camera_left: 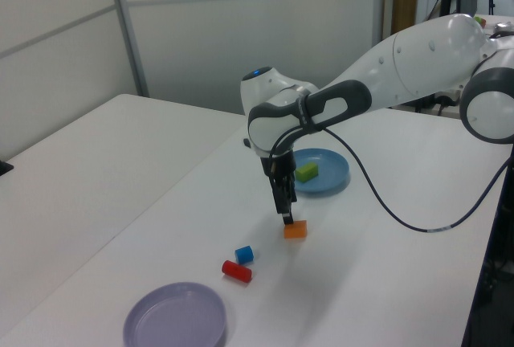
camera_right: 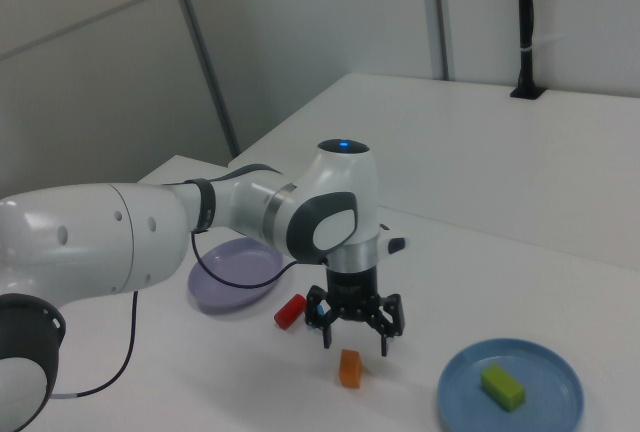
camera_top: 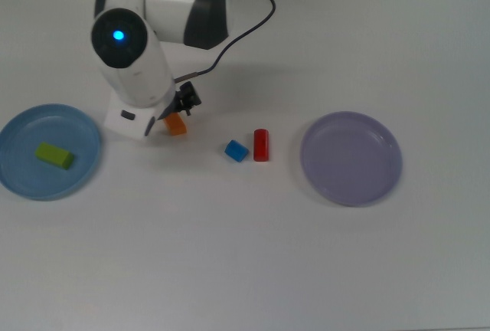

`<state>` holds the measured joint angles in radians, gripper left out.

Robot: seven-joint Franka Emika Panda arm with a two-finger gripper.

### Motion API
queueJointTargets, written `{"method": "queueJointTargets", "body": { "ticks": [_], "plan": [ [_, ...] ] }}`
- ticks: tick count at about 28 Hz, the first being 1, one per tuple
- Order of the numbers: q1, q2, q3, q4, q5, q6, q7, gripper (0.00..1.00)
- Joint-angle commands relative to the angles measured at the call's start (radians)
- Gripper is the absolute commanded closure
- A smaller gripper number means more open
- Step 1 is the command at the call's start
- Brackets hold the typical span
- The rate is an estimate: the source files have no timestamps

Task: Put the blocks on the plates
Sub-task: 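Lower the gripper and grasp the orange block, then carry the orange block onto the blue plate and release it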

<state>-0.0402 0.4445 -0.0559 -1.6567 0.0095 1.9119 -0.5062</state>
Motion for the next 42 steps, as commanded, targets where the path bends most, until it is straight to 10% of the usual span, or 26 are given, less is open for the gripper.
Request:
{"method": "queueJointTargets", "body": {
  "ticks": [1,5,11,16,32,42],
  "plan": [
    [0.023,-0.041,-0.012,-0.063,-0.019,0.001,-0.032,0.00],
    [0.037,-0.035,-0.012,-0.078,-0.040,0.012,-0.028,0.05],
    [0.039,-0.033,-0.012,-0.080,-0.043,0.010,-0.020,0.55],
    [0.039,-0.026,-0.012,-0.080,-0.043,0.010,-0.011,0.76],
    [0.020,-0.036,-0.022,-0.037,-0.037,-0.002,-0.009,0.91],
    [-0.156,-0.073,-0.022,0.074,-0.014,0.007,-0.020,0.89]
  ]
}}
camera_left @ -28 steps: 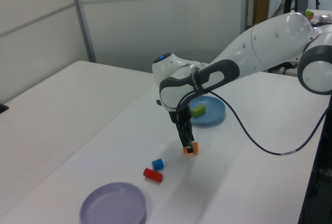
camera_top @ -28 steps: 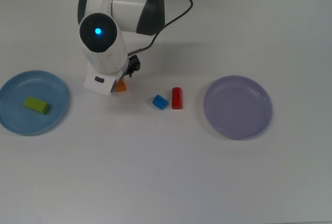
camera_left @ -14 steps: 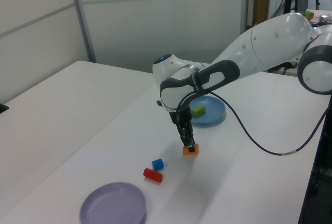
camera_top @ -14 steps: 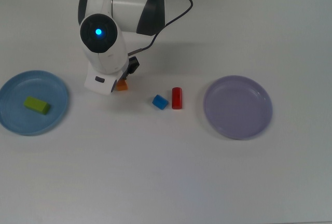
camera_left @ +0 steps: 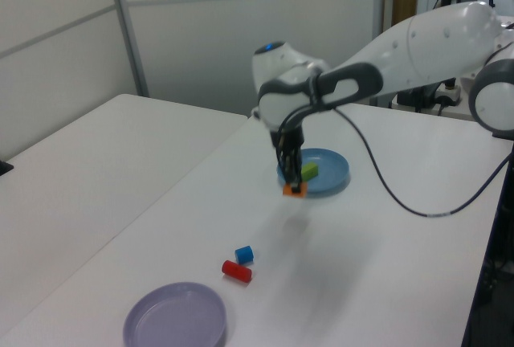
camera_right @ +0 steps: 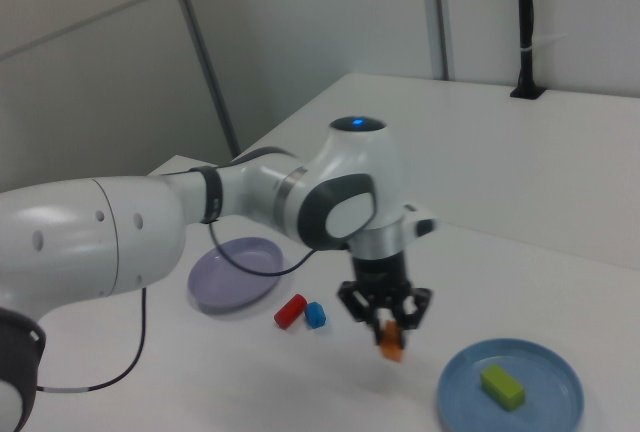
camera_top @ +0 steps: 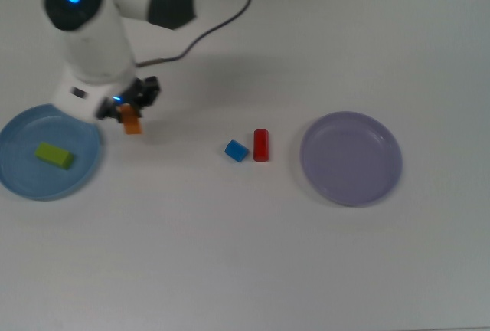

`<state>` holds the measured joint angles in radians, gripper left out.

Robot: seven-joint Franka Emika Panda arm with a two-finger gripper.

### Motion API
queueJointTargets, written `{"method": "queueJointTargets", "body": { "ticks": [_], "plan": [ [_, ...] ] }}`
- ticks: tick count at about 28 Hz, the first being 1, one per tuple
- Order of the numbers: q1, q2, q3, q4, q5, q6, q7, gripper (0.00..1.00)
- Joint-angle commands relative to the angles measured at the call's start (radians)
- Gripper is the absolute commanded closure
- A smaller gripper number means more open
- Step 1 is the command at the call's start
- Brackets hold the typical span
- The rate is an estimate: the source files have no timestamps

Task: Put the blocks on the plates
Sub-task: 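Carry the orange block onto the blue plate and release it, then move the gripper to the red block and lower over it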

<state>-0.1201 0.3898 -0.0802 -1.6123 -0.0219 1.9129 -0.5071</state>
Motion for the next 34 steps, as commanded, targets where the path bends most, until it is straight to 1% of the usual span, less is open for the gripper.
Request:
{"method": "queueJointTargets", "body": {
  "ticks": [1,5,6,11,16,20,21,22,24,25,26,27,28,34],
  "plan": [
    [-0.104,-0.011,0.002,0.032,0.016,0.014,-0.013,0.88],
    [-0.138,0.011,0.002,0.032,0.014,0.066,-0.008,0.87],
    [-0.148,0.017,0.002,0.032,0.014,0.107,-0.008,0.86],
    [-0.153,0.052,0.000,0.031,0.005,0.129,-0.008,0.82],
    [-0.153,0.069,0.000,0.031,0.002,0.132,-0.010,0.79],
    [-0.154,0.073,0.000,0.031,-0.003,0.132,-0.019,0.65],
    [-0.154,0.073,0.000,0.031,-0.006,0.133,-0.019,0.58],
    [-0.154,0.075,0.000,0.031,-0.013,0.133,-0.019,0.46],
    [-0.154,0.075,0.000,0.029,-0.023,0.133,-0.019,0.29],
    [-0.154,0.077,0.000,0.029,-0.026,0.132,-0.019,0.21],
    [-0.154,0.077,0.000,0.029,-0.027,0.133,-0.019,0.17],
    [-0.154,0.077,0.000,0.028,-0.027,0.132,-0.019,0.06],
    [-0.154,0.077,0.000,0.028,-0.027,0.132,-0.017,0.00],
    [-0.145,0.072,0.003,0.026,-0.026,0.129,-0.010,0.00]
  ]
}}
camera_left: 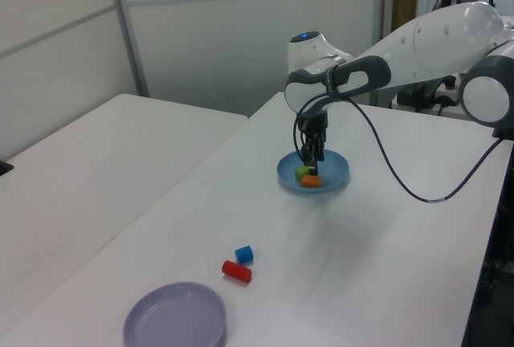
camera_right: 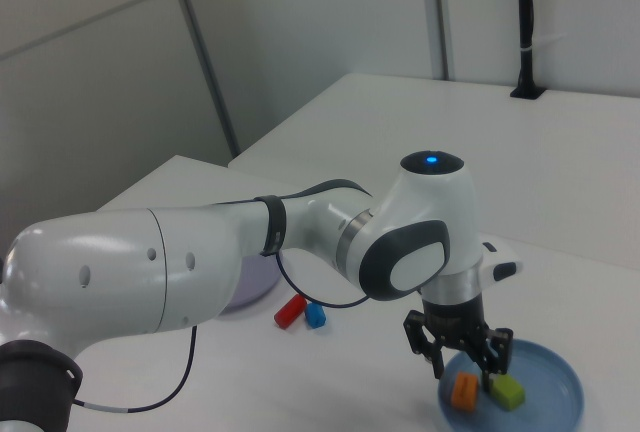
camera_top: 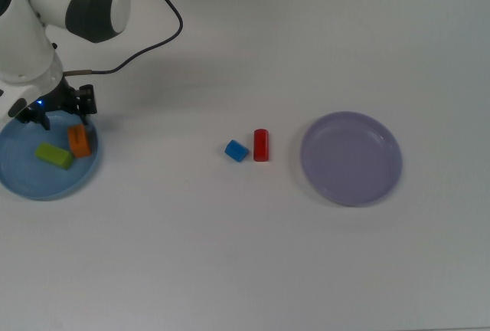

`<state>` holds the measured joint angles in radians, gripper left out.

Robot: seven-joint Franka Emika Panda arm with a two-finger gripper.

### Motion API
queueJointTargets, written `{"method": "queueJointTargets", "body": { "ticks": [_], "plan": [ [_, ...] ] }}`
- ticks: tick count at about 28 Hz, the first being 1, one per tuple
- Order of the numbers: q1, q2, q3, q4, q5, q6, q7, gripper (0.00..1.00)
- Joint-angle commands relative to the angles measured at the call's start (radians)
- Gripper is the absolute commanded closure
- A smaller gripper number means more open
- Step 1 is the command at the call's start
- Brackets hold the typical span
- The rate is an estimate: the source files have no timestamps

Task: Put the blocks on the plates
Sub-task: 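Move the gripper to the red block and lower over it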

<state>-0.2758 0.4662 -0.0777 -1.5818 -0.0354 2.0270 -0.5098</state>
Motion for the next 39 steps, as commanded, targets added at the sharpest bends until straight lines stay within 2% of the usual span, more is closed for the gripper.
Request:
{"method": "queueJointTargets", "body": {
  "ticks": [1,4,9,10,15,20,21,26,33,39],
  "plan": [
    [0.013,-0.006,0.004,-0.004,-0.011,0.012,-0.006,0.00],
    [0.021,-0.009,0.012,-0.004,-0.006,0.007,-0.004,0.00],
    [0.102,-0.011,0.013,-0.006,0.000,0.007,0.054,0.00],
    [0.137,-0.012,0.015,-0.006,0.000,0.010,0.109,0.00],
    [0.219,-0.023,0.015,-0.006,0.000,0.007,0.255,0.00],
    [0.276,-0.040,0.015,-0.007,0.003,0.006,0.396,0.00],
    [0.296,-0.044,0.015,-0.009,0.005,0.007,0.486,0.00],
    [0.363,-0.061,0.015,-0.040,0.002,0.012,0.735,0.00],
    [0.435,-0.097,0.015,-0.119,0.002,0.002,0.780,0.00],
    [0.478,-0.087,0.015,-0.138,0.002,0.007,0.775,0.00]
  ]
}}
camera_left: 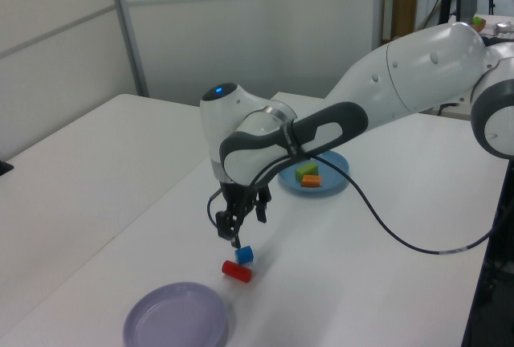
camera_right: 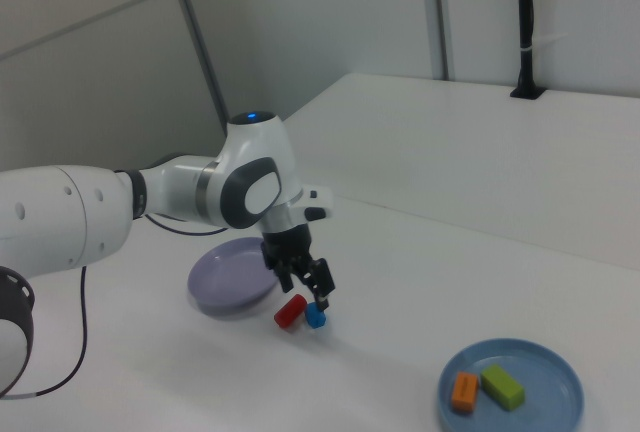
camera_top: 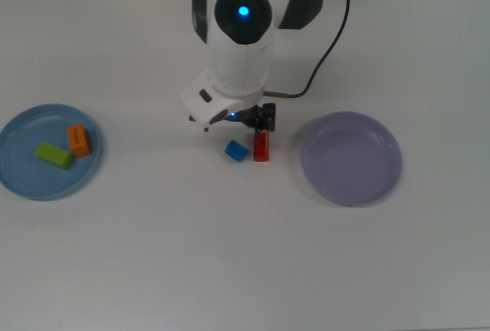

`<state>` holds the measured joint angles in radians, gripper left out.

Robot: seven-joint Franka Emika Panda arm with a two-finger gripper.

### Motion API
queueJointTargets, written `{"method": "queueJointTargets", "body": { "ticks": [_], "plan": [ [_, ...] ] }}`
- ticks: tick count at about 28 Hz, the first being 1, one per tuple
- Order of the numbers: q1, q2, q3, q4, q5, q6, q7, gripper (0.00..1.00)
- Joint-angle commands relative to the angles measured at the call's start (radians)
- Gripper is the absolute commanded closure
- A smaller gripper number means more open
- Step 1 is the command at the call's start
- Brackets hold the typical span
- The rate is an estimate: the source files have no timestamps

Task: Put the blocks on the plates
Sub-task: 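Move the gripper to the red block and lower over it, then close the gripper on the red block, then carry the red block onto the lavender plate and release it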

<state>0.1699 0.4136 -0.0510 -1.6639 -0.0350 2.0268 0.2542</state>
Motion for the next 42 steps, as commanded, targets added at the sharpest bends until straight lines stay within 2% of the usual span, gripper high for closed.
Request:
{"method": "queueJointTargets", "body": {
  "ticks": [1,3,5,16,19,22,23,28,37,42],
  "plan": [
    [0.034,-0.033,-0.012,-0.057,0.001,0.007,0.008,0.00],
    [0.036,-0.019,-0.010,-0.056,0.000,0.013,0.004,0.02],
    [0.037,-0.007,-0.010,-0.056,0.000,0.016,0.004,0.09],
    [0.043,0.036,0.028,-0.051,-0.006,0.064,0.004,0.09],
    [0.053,0.054,0.031,-0.050,-0.010,0.079,0.005,0.19],
    [0.056,0.063,0.031,-0.050,-0.010,0.099,0.004,0.38],
    [0.056,0.065,0.031,-0.050,-0.010,0.107,0.004,0.54],
    [0.056,0.065,0.031,-0.050,-0.010,0.107,-0.001,1.00],
    [0.053,0.053,0.031,-0.050,-0.010,0.099,-0.027,1.00],
    [0.050,0.011,0.031,-0.050,-0.003,0.079,-0.053,1.00]
  ]
}}
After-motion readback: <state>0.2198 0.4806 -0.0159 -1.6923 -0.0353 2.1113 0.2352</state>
